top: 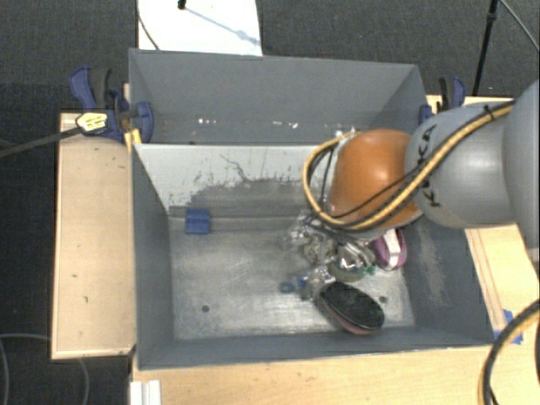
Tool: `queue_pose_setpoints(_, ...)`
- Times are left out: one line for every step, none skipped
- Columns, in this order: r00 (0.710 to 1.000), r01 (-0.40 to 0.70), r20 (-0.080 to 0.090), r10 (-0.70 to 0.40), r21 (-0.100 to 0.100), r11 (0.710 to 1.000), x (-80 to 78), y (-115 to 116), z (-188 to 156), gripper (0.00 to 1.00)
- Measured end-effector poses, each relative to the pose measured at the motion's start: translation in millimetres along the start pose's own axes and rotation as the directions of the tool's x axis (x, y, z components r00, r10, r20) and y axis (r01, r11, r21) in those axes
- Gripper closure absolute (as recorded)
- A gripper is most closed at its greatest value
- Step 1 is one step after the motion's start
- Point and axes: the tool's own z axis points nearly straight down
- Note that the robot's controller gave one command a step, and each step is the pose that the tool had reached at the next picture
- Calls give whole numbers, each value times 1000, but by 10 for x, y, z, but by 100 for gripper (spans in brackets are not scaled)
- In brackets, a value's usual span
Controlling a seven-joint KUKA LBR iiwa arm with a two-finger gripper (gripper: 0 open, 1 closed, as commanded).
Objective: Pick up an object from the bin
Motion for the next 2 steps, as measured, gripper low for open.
queue_pose_setpoints(1000, -8, 4, 8, 0, 1000, -15, 5, -16, 100)
queue_pose_setpoints(983, 185, 2, -185, 0, 983, -13, 361, -1440, 100)
